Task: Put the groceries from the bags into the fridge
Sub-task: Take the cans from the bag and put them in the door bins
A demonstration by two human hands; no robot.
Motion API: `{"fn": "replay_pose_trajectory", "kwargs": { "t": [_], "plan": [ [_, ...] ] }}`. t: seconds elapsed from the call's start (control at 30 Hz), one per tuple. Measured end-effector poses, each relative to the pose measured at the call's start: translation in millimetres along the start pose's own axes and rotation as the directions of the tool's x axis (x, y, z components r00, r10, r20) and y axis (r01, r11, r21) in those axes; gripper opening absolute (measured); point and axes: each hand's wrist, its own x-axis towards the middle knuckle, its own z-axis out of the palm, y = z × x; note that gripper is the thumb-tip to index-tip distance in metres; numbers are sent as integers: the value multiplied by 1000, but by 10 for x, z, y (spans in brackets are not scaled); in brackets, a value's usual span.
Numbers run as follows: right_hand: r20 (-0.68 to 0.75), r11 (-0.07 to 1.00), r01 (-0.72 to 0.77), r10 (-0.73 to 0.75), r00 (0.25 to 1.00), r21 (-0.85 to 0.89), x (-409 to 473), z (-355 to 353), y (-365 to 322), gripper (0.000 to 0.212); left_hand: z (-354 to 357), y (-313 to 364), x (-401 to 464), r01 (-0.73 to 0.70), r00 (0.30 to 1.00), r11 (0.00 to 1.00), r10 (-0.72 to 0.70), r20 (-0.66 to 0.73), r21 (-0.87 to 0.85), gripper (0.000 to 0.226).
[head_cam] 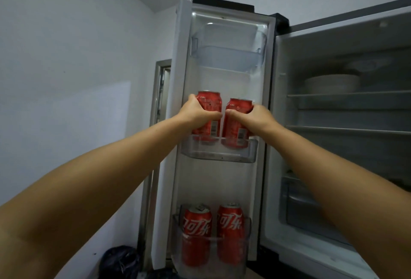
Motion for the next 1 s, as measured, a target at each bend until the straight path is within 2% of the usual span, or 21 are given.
{"fn": "replay_pose_trajectory", "kwargs": {
  "t": [0.1,0.27,0.37,0.43,0.6,0.7,0.83,0.93,1.0],
  "plan": [
    [44,998,6,-3,999,-64,-32,26,45,31,78,-69,-57,32,999,995,-33,7,96,76],
    [96,991,-12,25,995,-132,12,73,149,46,124,-81,-130,63,998,987,-62,-15,148,75],
    [75,981,-49,65,995,-188,42,106,155,81,135,-81,-164,71,997,982,-67,-25,175,83],
    [45,972,-89,101,994,-220,13,126,136,91,143,-97,-182,75,997,983,-69,-42,170,90],
    [10,969,-26,29,1000,-244,-114,38,94,83,170,-48,-249,77,993,974,-55,-106,215,103],
    [15,953,32,-29,999,-301,-222,-67,73,82,229,-11,-331,11,984,944,49,-174,330,102],
    [9,926,69,-71,997,-371,-278,-189,100,80,324,39,-407,-111,945,787,272,-180,607,91],
    [-12,906,84,-98,995,-415,-306,-296,111,76,432,184,-479,-194,926,719,359,-117,668,83],
    [-61,864,144,-197,979,-483,-349,-384,99,67,491,299,-535,-254,896,670,434,-90,697,77]
  ]
}}
